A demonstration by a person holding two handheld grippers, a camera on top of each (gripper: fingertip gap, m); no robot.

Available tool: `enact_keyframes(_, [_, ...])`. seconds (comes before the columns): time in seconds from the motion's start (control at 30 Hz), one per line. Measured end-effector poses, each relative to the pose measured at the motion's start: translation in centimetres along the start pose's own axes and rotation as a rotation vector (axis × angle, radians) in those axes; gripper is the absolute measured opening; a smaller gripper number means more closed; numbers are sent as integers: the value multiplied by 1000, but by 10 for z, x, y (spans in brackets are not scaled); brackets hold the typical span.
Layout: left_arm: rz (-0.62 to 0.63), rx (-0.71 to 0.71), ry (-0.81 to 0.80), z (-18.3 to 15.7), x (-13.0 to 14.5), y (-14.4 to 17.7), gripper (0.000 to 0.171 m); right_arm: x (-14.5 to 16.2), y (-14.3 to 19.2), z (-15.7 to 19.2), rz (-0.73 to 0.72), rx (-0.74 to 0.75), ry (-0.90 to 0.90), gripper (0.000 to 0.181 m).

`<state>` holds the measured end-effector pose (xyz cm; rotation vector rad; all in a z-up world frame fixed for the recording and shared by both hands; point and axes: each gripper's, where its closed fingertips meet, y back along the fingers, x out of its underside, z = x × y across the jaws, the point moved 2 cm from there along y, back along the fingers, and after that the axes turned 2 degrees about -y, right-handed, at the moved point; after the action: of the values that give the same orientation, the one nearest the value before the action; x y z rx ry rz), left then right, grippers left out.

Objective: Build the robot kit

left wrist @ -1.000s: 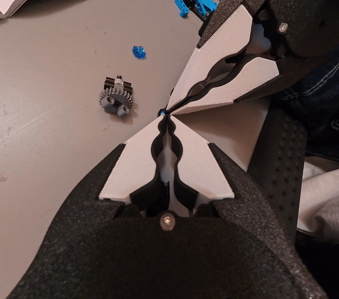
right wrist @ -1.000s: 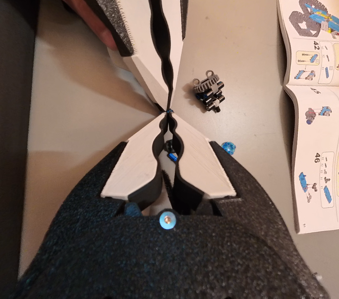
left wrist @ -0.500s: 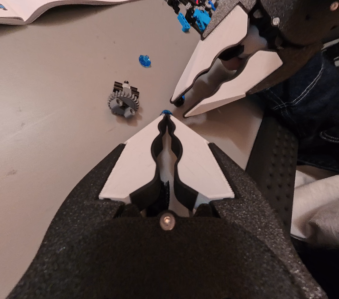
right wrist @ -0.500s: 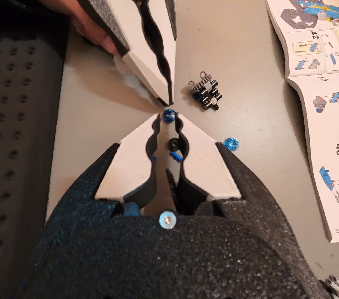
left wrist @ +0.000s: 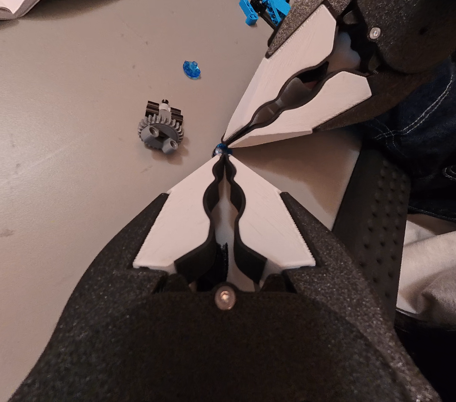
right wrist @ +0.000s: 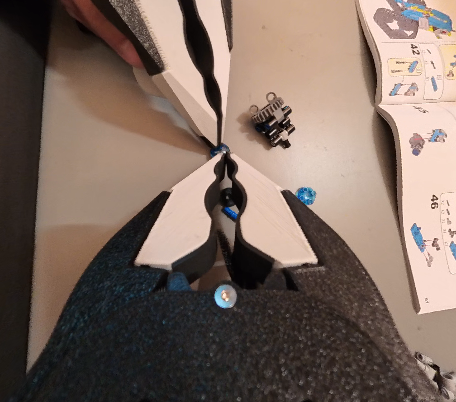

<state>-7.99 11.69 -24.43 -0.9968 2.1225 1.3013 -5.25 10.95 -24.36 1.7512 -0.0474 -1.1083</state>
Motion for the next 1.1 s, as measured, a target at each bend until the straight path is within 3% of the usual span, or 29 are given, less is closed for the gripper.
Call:
enact_keyframes(0.27, [-1, 5, 30, 2, 0, 0, 0, 0, -1, 4, 50, 10, 5, 0])
enact_keyframes(0.47, [-8, 35, 68, 3, 0, 1, 0, 1, -1, 3, 53, -60, -126, 0])
enact_keyframes(1.1, [30, 19, 96, 8, 7, 1, 0, 0, -3, 1, 58, -46, -91, 0])
